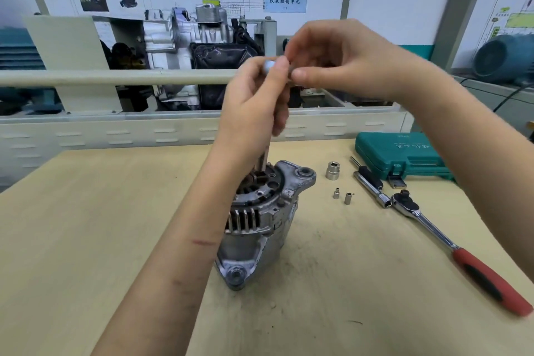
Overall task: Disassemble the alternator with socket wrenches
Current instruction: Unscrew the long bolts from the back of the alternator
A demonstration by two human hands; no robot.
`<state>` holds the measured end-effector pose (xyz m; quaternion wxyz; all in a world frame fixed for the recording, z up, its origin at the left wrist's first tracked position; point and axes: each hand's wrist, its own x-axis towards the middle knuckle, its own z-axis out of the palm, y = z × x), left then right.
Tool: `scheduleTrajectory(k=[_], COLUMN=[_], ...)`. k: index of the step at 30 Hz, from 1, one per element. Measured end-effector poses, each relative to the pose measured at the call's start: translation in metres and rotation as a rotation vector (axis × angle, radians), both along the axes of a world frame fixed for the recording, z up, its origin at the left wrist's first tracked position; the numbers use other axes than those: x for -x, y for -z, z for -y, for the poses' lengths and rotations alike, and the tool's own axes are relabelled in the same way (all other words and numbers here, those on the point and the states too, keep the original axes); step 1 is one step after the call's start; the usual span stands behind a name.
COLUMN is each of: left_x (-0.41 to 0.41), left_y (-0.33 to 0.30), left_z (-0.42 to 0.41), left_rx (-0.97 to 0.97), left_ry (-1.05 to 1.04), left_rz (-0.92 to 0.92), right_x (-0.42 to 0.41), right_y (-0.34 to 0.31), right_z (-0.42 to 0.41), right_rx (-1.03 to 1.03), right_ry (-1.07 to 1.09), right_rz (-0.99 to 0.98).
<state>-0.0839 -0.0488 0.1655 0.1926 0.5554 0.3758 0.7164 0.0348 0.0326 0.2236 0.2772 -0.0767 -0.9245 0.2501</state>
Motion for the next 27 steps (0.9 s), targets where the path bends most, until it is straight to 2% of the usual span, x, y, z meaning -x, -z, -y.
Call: scheduleTrajectory(k=[3, 14, 21, 27], left_x=[-0.001, -0.002, -0.006, -0.007], left_y=[0.002, 0.023, 0.028, 0.029], left_z=[0.0, 0.014, 0.013, 0.01], left_rx=[0.031, -0.089, -0.051, -0.038], left_ry=[-0.003, -0.053, -0.019, -0.066], left_rz=[0.012, -0.06, -0.023, -0.034], right_x=[-0.003, -0.011, -0.01, -0.008], right_y=[0.004, 0.013, 0.019, 0.028], right_z=[0.005, 0.031, 0.033, 0.031], right_rx=[-0.045, -0.742, -0.757, -0.517], right_ry=[0.041, 0.175, 0.095, 0.084], right_rz=[0.082, 0.314, 0.195, 0.123])
